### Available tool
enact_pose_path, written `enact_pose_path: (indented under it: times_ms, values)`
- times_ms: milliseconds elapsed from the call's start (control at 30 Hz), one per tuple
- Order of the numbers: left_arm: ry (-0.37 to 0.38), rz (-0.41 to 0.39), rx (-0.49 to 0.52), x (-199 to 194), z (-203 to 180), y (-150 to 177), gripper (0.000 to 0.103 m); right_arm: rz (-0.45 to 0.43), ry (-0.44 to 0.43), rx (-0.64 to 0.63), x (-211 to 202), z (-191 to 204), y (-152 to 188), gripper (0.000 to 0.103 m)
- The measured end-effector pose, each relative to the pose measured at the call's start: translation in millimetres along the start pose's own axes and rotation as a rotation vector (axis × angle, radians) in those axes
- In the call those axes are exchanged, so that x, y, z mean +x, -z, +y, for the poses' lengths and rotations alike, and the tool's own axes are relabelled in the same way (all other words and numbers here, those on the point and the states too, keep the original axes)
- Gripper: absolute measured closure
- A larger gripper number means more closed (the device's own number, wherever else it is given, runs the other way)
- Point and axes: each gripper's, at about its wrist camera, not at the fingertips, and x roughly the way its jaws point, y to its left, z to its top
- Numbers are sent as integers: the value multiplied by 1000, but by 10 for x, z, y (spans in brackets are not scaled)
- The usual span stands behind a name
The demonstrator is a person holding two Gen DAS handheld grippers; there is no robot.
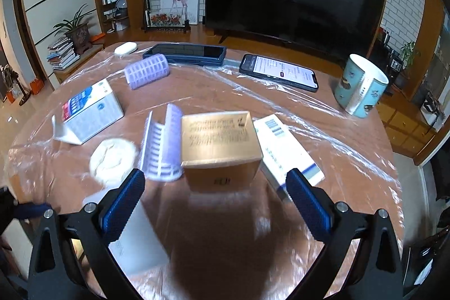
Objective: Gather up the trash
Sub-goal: 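Grasp the yellow cup with the left tool while the right tool grasps the brown cardboard box, then lift the yellow cup and brown box and carry both toward the black bin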
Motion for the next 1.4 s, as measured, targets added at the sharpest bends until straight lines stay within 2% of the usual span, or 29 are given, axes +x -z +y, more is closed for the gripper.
enact_pose_path:
  times_ms: [100,200,300,367,433,567,967,1400]
  values:
    - [9,2,2,15,17,-4,32,8,-17,15,84,-40,-36,4]
    - [8,16,17,49,11,-9,44,17,-42,31,144,-88,-56,7]
    - [14,24,26,72,13,-13,55,6,-68,55,158,-148,-85,16]
    - [12,24,34,78,10,-25,61,17,-101,72,182,-165,-91,34]
    - [15,25,32,86,30,-37,64,28,-122,92,194,-194,-90,42]
    - [22,19,1,87,103,-62,64,10,-157,121,91,-228,-63,45]
    - [20,-4,-57,91,234,-179,64,-1,-248,246,-230,-338,112,45]
    - [30,-30,-103,8,289,-245,65,-7,-245,249,-523,-288,345,46]
